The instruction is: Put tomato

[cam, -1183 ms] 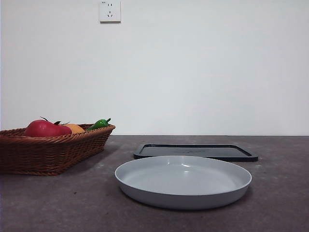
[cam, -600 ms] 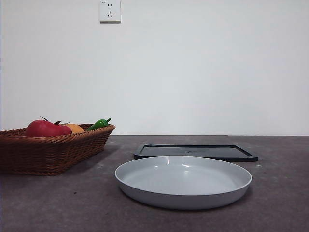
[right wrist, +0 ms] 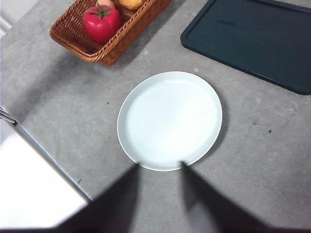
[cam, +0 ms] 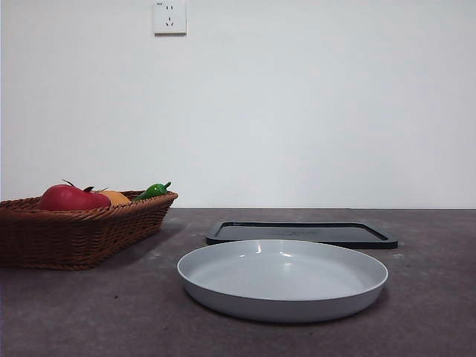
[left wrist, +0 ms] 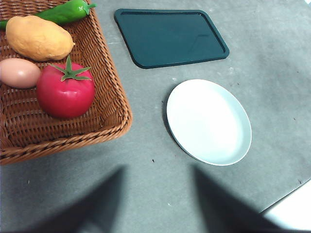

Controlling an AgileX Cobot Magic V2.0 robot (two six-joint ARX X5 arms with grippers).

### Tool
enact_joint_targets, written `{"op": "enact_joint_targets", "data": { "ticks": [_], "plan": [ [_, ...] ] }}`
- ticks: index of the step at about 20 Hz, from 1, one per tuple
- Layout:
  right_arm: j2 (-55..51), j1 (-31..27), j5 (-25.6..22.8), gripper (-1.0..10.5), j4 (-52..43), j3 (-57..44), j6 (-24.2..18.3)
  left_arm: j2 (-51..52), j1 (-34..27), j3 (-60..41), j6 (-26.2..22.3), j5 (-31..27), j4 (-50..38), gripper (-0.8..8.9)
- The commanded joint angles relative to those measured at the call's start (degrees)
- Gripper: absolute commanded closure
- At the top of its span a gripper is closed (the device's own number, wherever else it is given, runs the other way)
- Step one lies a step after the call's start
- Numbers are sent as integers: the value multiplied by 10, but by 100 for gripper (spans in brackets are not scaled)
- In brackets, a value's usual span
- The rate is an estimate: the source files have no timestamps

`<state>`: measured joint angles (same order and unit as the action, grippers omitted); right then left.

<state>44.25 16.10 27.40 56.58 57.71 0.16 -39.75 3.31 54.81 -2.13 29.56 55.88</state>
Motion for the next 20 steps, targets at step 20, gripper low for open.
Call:
{"op": "enact_joint_targets", "data": {
  "ticks": [20],
  "plan": [
    [3,3,-4,535,-4,12,-6,-94,2,13,-17,-61,-141,345]
  ]
}}
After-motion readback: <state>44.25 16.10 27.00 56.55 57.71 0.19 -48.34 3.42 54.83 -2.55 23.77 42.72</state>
